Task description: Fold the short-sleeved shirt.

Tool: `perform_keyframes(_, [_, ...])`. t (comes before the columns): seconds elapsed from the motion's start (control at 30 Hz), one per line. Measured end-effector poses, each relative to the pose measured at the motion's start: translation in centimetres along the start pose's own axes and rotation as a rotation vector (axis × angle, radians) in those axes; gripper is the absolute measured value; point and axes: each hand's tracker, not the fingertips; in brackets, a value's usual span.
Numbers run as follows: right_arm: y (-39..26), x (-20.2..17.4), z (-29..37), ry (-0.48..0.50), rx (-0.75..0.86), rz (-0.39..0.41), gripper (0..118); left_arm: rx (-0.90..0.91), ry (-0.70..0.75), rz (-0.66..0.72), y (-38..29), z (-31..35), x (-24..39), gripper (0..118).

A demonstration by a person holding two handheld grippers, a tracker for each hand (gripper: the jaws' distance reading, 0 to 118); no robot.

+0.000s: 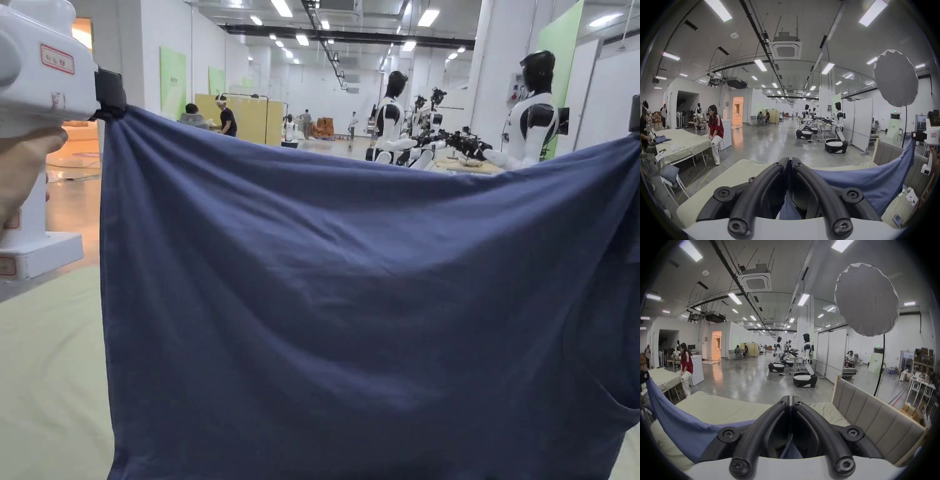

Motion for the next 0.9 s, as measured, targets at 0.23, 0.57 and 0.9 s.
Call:
perform_keyframes(0.23, [3.0,-1.6,-6.0,-0.029,0.017,0.021,3,-0.025,0.077,-0.072,0.7,-7.6,0.7,5])
perform_keyframes(0.57, [6.0,-2.6,-8.9,-0.071,0.047,0.027,3,-0.024,0.117,-0.106,0.8,-13.8,1.4,5])
perform_keyframes(0.9, [-4.1,-0.7,-5.6,0.086,-0.067,-0.062,3,-0.109,-0.025,0.047,-10.7,-7.2,0.2,5])
